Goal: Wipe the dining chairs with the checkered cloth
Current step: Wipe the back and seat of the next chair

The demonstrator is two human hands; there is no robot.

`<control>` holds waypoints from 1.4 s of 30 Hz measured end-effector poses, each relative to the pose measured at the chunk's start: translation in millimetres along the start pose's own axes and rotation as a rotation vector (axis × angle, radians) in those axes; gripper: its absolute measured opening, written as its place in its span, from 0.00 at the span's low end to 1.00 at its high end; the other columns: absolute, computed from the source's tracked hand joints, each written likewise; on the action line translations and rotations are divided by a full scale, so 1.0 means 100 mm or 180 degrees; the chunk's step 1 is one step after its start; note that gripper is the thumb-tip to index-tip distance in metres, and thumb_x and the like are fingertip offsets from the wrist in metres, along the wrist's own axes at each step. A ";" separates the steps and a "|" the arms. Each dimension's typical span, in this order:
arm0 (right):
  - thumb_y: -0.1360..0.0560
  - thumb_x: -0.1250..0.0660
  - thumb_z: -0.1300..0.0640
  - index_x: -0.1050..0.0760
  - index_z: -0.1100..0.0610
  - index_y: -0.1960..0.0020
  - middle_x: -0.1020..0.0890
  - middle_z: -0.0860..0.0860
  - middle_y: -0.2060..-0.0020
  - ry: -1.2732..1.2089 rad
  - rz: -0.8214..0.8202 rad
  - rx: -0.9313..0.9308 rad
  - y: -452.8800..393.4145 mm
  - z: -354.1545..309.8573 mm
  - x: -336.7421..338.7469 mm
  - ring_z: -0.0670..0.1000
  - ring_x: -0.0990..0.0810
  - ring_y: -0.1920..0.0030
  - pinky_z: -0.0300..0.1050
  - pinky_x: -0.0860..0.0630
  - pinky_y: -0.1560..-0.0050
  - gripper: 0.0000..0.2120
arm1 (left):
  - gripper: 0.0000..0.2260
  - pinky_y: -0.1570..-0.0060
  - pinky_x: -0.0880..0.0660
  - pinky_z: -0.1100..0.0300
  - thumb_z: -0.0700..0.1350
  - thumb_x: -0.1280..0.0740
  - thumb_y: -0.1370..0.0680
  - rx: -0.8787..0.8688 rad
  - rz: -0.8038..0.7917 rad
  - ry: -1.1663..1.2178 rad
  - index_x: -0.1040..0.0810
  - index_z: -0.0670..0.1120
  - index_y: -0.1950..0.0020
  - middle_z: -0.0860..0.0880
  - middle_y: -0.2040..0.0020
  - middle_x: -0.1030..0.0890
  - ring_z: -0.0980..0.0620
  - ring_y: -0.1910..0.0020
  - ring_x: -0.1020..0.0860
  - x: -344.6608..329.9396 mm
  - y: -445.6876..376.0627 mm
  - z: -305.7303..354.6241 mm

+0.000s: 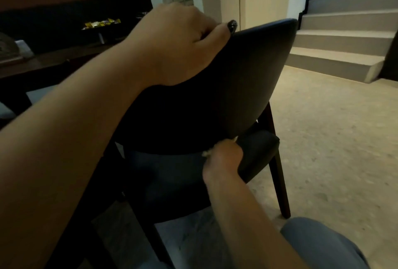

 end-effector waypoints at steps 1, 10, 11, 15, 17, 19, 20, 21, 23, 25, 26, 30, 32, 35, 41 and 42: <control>0.20 0.48 0.66 0.28 0.56 0.54 0.29 0.51 0.64 -0.0192 -0.0090 -0.0188 0.09 0.10 -0.06 0.46 0.33 0.66 0.42 0.31 0.64 0.12 | 0.21 0.78 0.38 0.68 0.57 0.49 0.17 -0.0002 0.0000 0.0105 0.28 0.50 0.63 0.51 0.73 0.31 0.57 0.77 0.32 0.00 0.00 -0.01; 0.22 0.38 0.52 0.20 0.56 0.48 0.21 0.46 0.70 0.0404 -0.1686 -0.0273 0.94 0.14 0.15 0.45 0.23 0.70 0.43 0.26 0.65 0.11 | 0.19 0.78 0.35 0.72 0.61 0.45 0.20 -0.0014 -0.0377 0.0895 0.21 0.54 0.60 0.54 0.72 0.25 0.59 0.77 0.29 0.03 0.12 -0.29; 0.25 0.36 0.45 0.21 0.51 0.46 0.19 0.46 0.66 0.0622 -0.1563 0.0263 0.94 -0.03 0.26 0.45 0.20 0.67 0.41 0.27 0.64 0.13 | 0.21 0.77 0.35 0.71 0.64 0.46 0.22 0.0184 -0.0535 0.1113 0.21 0.55 0.63 0.55 0.73 0.25 0.60 0.77 0.30 0.05 0.20 -0.41; 0.24 0.43 0.61 0.35 0.58 0.28 0.29 0.54 0.31 0.1367 -0.0469 0.4607 0.92 -0.89 0.30 0.52 0.31 0.31 0.50 0.28 0.34 0.24 | 0.28 0.74 0.37 0.60 0.67 0.48 0.23 0.0703 -0.0246 0.1302 0.21 0.47 0.65 0.53 0.76 0.29 0.54 0.78 0.32 0.01 0.48 -0.81; 0.26 0.44 0.73 0.41 0.71 0.29 0.39 0.69 0.30 0.1997 -0.0403 0.6116 0.73 -0.99 0.09 0.62 0.41 0.28 0.55 0.41 0.27 0.25 | 0.30 0.70 0.37 0.57 0.65 0.48 0.24 0.0717 0.0017 0.1157 0.23 0.40 0.64 0.50 0.75 0.29 0.50 0.76 0.32 -0.01 0.51 -0.83; 0.22 0.45 0.70 0.46 0.66 0.27 0.46 0.63 0.26 0.2557 -0.0800 0.6705 0.48 -0.95 -0.13 0.64 0.49 0.25 0.58 0.47 0.25 0.25 | 0.32 0.70 0.37 0.56 0.64 0.49 0.23 0.0699 0.0197 0.0928 0.24 0.37 0.63 0.47 0.74 0.30 0.46 0.76 0.32 -0.02 0.50 -0.78; 0.20 0.45 0.67 0.48 0.62 0.26 0.48 0.56 0.25 0.2737 -0.0989 0.6951 0.37 -0.89 -0.19 0.61 0.53 0.24 0.59 0.50 0.25 0.25 | 0.32 0.70 0.36 0.55 0.64 0.49 0.23 0.0675 0.0252 0.0853 0.24 0.36 0.63 0.45 0.74 0.29 0.44 0.75 0.31 -0.02 0.50 -0.76; 0.20 0.44 0.65 0.48 0.60 0.25 0.47 0.53 0.25 0.2831 -0.1108 0.7207 0.28 -0.83 -0.20 0.58 0.55 0.24 0.59 0.51 0.26 0.25 | 0.32 0.70 0.35 0.55 0.64 0.50 0.23 0.0671 0.0280 0.0815 0.23 0.37 0.63 0.43 0.74 0.28 0.43 0.74 0.30 -0.01 0.50 -0.74; 0.20 0.41 0.64 0.46 0.61 0.26 0.40 0.55 0.28 0.3159 -0.1371 0.7770 0.15 -0.75 -0.15 0.59 0.53 0.23 0.60 0.52 0.26 0.25 | 0.32 0.69 0.34 0.53 0.64 0.50 0.24 0.0725 0.0271 0.0797 0.22 0.38 0.62 0.39 0.71 0.26 0.40 0.71 0.28 -0.01 0.51 -0.72; 0.20 0.39 0.63 0.42 0.63 0.27 0.35 0.58 0.30 0.3826 -0.2157 0.8308 0.06 -0.72 -0.08 0.59 0.46 0.24 0.56 0.49 0.25 0.24 | 0.32 0.68 0.34 0.53 0.65 0.50 0.25 0.0807 0.0263 0.0792 0.22 0.38 0.61 0.40 0.71 0.27 0.38 0.70 0.28 0.00 0.50 -0.70; 0.21 0.38 0.62 0.39 0.62 0.28 0.31 0.58 0.31 0.4315 -0.2705 0.8536 0.03 -0.70 -0.02 0.58 0.41 0.26 0.54 0.46 0.25 0.23 | 0.32 0.69 0.35 0.54 0.65 0.50 0.25 0.0848 0.0256 0.0817 0.23 0.37 0.61 0.42 0.71 0.28 0.38 0.71 0.29 0.01 0.50 -0.70; 0.23 0.36 0.58 0.27 0.58 0.33 0.28 0.55 0.32 0.5515 -0.3774 0.8707 0.14 -0.79 -0.07 0.53 0.35 0.28 0.47 0.47 0.26 0.19 | 0.32 0.69 0.36 0.55 0.64 0.49 0.25 0.0866 0.0228 0.0845 0.23 0.36 0.61 0.42 0.71 0.28 0.43 0.73 0.30 0.00 0.51 -0.71; 0.19 0.43 0.60 0.31 0.61 0.31 0.33 0.57 0.30 0.4494 -0.3600 0.8509 0.34 -1.01 -0.25 0.54 0.41 0.26 0.48 0.50 0.24 0.16 | 0.32 0.70 0.35 0.54 0.64 0.49 0.24 0.0850 0.0355 0.0684 0.23 0.37 0.63 0.39 0.71 0.27 0.43 0.73 0.29 -0.01 0.51 -0.71; 0.20 0.38 0.62 0.33 0.62 0.31 0.32 0.59 0.31 0.3530 -0.2696 0.8572 0.51 -1.06 -0.40 0.59 0.38 0.28 0.54 0.44 0.26 0.18 | 0.30 0.70 0.36 0.56 0.64 0.47 0.24 0.0969 0.0381 0.0763 0.24 0.41 0.67 0.44 0.72 0.28 0.50 0.76 0.31 -0.01 0.48 -0.74; 0.23 0.40 0.55 0.23 0.54 0.36 0.23 0.51 0.36 0.6260 -0.3737 0.8601 0.33 -0.53 -0.17 0.49 0.27 0.33 0.44 0.41 0.29 0.17 | 0.18 0.68 0.31 0.60 0.57 0.38 0.25 0.1041 -0.0168 0.2146 0.21 0.44 0.64 0.47 0.69 0.26 0.51 0.71 0.29 0.01 0.47 -0.90; 0.22 0.42 0.57 0.23 0.57 0.36 0.23 0.53 0.36 0.5733 -0.3786 0.8564 0.39 -0.59 -0.25 0.51 0.28 0.32 0.45 0.43 0.27 0.18 | 0.17 0.68 0.29 0.63 0.55 0.38 0.24 0.0983 -0.0107 0.2288 0.19 0.44 0.63 0.46 0.67 0.24 0.51 0.69 0.26 0.02 0.47 -0.95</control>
Point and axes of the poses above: each hand's wrist, its own y-axis away from the middle knuckle, its own x-axis out of the back of the hand, z = x × y, the point moved 3 cm from there along -y, towards the middle knuckle
